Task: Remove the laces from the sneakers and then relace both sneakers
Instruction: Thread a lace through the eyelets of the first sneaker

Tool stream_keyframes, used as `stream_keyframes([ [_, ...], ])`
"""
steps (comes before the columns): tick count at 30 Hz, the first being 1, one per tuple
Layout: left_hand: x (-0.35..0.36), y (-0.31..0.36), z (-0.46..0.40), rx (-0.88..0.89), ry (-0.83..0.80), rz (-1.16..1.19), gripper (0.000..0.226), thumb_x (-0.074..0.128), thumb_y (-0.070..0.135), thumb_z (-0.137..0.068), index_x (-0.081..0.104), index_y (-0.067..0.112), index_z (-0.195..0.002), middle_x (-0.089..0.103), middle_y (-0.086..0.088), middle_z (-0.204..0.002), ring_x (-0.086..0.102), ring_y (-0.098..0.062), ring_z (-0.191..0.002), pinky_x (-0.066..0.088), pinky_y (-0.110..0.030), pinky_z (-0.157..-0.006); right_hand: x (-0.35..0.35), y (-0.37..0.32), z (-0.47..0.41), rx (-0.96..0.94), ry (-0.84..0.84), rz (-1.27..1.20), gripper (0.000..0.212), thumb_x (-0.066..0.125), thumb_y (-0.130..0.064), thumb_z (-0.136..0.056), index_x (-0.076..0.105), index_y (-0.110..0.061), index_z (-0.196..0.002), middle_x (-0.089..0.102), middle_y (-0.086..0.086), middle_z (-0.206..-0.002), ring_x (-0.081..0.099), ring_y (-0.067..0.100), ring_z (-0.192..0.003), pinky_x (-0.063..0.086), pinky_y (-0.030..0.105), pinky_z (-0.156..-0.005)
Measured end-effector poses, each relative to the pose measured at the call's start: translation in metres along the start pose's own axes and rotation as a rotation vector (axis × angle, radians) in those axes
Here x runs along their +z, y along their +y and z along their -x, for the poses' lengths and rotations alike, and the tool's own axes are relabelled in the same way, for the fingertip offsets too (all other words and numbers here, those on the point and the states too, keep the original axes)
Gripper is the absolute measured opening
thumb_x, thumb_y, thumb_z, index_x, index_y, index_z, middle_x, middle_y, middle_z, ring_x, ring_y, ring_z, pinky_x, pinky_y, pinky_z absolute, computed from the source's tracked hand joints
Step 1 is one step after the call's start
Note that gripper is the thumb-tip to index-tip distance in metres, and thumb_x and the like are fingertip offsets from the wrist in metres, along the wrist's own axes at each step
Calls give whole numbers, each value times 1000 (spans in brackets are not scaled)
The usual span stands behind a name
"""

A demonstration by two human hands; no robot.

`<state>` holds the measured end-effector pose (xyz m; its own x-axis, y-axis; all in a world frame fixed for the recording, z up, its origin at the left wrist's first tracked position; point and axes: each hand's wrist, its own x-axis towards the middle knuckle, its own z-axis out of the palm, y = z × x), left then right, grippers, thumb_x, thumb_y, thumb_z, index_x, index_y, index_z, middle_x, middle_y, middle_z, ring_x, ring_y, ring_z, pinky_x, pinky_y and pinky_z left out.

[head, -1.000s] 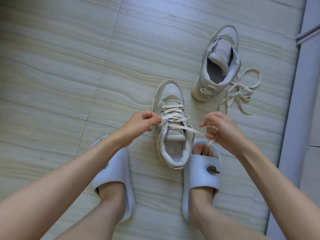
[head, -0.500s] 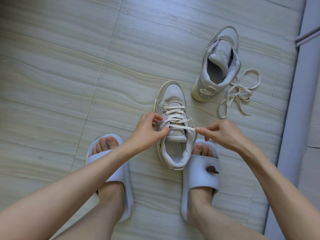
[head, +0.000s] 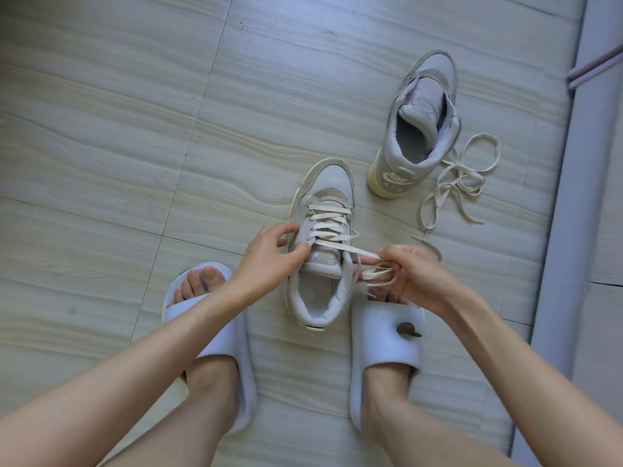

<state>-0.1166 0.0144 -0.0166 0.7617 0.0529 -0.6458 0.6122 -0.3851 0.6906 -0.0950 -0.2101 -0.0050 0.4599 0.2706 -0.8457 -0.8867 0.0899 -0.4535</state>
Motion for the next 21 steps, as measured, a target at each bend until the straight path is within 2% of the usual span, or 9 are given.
stream_keyframes([
  [2,-8,-1,-1,22,40,-7,38,63,31,-86,57,21,-122,57,1,-125,55,-9,-114,45,-37,-99,8,3,-4,-20,-43,-18,58,38,1,-94,45,-19,-40,72,19,-95,71,28,-72,56,35,-63],
  [6,-24,0,-5,82,136,-116,40,64,33,-85,58,23,-123,61,3,-120,55,-12,-110,43,-28,-95,34,5,-16,-91,-116,-109,66,32,5,-94,54,-11,-34,73,13,-87,71,21,-66,56,29,-69],
  [8,-32,-1,-9,71,196,-106,34,61,29,-87,60,25,-121,64,7,-114,57,-9,-104,43,-24,-87,46,7,-24,-115,-114,-151,60,31,9,-92,52,-12,-39,72,14,-80,71,22,-65,55,28,-68],
  [11,-37,-1,-11,83,246,-136,28,57,26,-89,62,26,-117,63,11,-106,54,-4,-96,37,-18,-82,52,7,-34,-99,-93,-130,33,33,10,-90,45,-5,-63,71,14,-79,71,21,-68,51,26,-70],
  [12,-37,-1,-11,83,255,-138,27,57,26,-90,62,26,-116,63,10,-103,54,-5,-94,36,-18,-81,51,6,-35,-96,-82,-53,27,37,6,-92,47,0,-68,70,14,-79,69,20,-70,49,27,-71],
  [14,-36,-2,-11,74,257,-118,25,56,25,-90,62,27,-114,64,9,-98,55,-6,-89,37,-18,-78,46,4,-35,-116,-43,353,27,51,-10,-94,57,7,-75,64,13,-77,58,18,-70,42,28,-69],
  [17,-37,-4,-11,63,219,-56,24,57,25,-89,62,27,-112,65,8,-103,58,-6,-91,40,-20,-80,43,-7,-32,-78,-80,989,17,67,-25,-86,68,-10,-79,64,9,-78,52,12,-72,44,31,-72],
  [19,-40,-6,-11,64,180,-24,26,58,25,-88,62,26,-114,64,7,-112,58,-5,-104,44,-24,-90,45,-16,-30,-7,-151,1151,20,69,-30,-84,71,-11,-90,69,12,-96,56,12,-84,46,36,-87],
  [21,-42,-7,-11,76,147,-12,25,58,25,-88,60,28,-114,61,6,-118,57,-6,-108,44,-28,-95,46,-28,-27,6,-161,1181,22,68,-31,-84,71,-13,-97,69,10,-103,59,14,-92,45,36,-93],
])
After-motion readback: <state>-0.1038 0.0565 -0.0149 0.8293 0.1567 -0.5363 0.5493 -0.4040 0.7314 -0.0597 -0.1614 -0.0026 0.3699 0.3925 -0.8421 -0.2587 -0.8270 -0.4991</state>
